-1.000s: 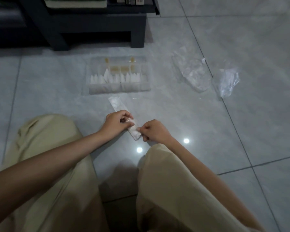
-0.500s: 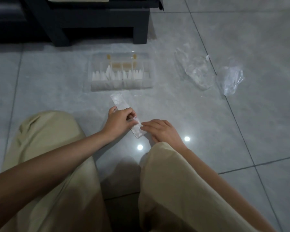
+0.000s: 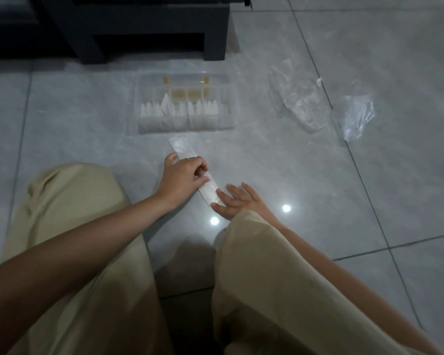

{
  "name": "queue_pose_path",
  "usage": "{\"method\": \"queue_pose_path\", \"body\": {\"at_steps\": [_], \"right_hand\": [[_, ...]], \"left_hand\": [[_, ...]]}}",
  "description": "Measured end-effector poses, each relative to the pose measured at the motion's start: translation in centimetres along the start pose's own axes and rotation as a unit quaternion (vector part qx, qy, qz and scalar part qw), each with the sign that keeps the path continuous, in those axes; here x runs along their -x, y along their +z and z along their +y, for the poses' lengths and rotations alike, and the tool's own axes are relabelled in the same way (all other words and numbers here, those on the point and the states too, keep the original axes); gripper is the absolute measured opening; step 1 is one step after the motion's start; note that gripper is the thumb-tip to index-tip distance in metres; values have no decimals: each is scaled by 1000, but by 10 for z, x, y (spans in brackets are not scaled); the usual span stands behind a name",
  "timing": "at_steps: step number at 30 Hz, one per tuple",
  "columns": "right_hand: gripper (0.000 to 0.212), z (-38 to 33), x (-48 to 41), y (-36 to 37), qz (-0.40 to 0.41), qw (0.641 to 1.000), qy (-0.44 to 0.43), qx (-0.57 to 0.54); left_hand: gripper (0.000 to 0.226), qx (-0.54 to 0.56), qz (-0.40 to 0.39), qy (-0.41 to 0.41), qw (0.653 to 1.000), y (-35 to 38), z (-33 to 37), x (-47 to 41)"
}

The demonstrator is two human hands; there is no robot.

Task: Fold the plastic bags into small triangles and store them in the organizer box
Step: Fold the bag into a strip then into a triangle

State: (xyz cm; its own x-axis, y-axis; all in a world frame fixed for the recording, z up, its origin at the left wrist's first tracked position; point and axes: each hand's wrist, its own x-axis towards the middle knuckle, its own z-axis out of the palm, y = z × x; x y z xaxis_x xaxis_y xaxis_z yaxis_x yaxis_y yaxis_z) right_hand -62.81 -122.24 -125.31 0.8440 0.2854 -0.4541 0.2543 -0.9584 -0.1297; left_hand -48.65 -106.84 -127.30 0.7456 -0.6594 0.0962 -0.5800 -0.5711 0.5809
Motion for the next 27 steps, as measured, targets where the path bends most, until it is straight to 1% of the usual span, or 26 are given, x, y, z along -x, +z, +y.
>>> {"method": "queue_pose_path", "body": {"at_steps": [1, 2, 4, 5, 6, 7, 8, 9, 11, 13, 14, 15, 16, 18, 19, 20, 22, 23, 25, 27], "right_hand": [[87, -1, 0, -1, -1, 1000, 5, -3], [86, -1, -1, -2, -2, 1000, 8, 10], [65, -1, -1, -3, -23, 999, 23, 24], [58, -2, -1, -5, -34, 999, 26, 17], [58, -2, -2, -5, -41, 999, 27, 13], [59, -3, -3, -5, -46, 998, 29, 13], [60, -3, -4, -6, -50, 998, 28, 14], [60, -3, -5, -6, -54, 998, 27, 17], [58, -2, -6, -4, -69, 997, 32, 32], [57, 1, -7, -2, -73, 996, 36, 37], [59, 3, -6, -1, -52, 998, 34, 30], [61, 4, -6, -1, -3, 999, 26, 34], [55, 6, -7, 2, 63, 997, 19, 41], [25, 13, -11, 10, 197, 977, -5, 83], [17, 15, -13, 12, 242, 966, -18, 86], [18, 16, -16, 12, 260, 961, -33, 88], [30, 17, -21, 8, 278, 953, -60, 106], [32, 19, -24, 7, 286, 948, -76, 118], [31, 25, -30, 10, 316, 933, -107, 138], [25, 29, -34, 12, 341, 919, -130, 151]], "left_hand": [[18, -22, -6, 14, 1000, -2, -1, 0], [21, -54, -15, 39, 998, -3, -1, 0], [28, -138, -45, 129, 981, -6, 2, 3], [33, -178, -74, 187, 963, -5, 3, 8], [43, -211, -110, 239, 942, -4, 3, 16], [54, -232, -156, 272, 921, -2, 1, 27], [63, -248, -195, 287, 904, -1, -2, 37], [72, -265, -229, 283, 893, -1, -5, 44], [83, -302, -255, 253, 883, 0, -12, 47], [87, -323, -285, 224, 874, -4, -16, 41], [88, -326, -294, 215, 872, -7, -17, 38], [90, -327, -299, 205, 872, -9, -17, 35], [93, -328, -300, 197, 874, -11, -19, 34], [100, -331, -298, 194, 874, -10, -22, 33], [100, -333, -309, 187, 871, -10, -21, 34], [100, -331, -321, 176, 870, -10, -19, 34], [102, -323, -341, 164, 868, -11, -17, 32], [103, -314, -345, 159, 870, -11, -19, 32], [106, -294, -349, 152, 877, -12, -20, 31], [107, -288, -357, 151, 875, -14, -18, 30]]}}
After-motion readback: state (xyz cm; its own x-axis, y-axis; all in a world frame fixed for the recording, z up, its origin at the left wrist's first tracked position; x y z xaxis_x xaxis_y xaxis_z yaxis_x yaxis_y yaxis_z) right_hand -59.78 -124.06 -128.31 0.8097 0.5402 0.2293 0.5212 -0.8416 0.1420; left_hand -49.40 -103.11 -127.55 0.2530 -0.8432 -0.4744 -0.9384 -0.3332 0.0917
